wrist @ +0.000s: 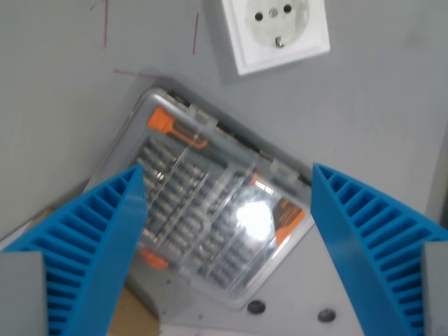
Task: Move above the white socket
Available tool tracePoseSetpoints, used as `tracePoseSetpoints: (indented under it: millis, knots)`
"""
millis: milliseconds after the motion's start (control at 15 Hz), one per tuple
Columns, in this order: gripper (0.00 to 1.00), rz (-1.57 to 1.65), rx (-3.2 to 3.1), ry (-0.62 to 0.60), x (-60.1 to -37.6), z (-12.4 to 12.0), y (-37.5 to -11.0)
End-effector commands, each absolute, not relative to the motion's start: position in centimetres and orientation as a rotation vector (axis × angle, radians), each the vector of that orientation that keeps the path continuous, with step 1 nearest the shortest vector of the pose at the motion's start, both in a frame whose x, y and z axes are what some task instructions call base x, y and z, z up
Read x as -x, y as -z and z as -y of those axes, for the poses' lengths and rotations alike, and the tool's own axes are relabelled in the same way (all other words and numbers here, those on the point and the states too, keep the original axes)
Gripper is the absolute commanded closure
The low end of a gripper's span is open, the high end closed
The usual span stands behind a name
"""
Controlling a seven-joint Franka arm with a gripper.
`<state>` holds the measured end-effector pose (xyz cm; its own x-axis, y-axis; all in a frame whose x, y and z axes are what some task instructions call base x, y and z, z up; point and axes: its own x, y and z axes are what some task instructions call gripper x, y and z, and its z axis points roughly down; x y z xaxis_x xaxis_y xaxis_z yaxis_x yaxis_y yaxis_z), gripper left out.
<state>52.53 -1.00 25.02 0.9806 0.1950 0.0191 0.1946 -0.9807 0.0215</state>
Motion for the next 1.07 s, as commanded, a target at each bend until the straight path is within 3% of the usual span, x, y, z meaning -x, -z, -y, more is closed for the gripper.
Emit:
tracePoseSetpoints:
  millis: [67, 1067]
  knots:
    - [0.00, -0.514, -3.085, 0.000, -54.5, 1.8, -23.9]
    - [0.00, -0.646, -3.068, -0.043, -58.6, 3.1, -19.4]
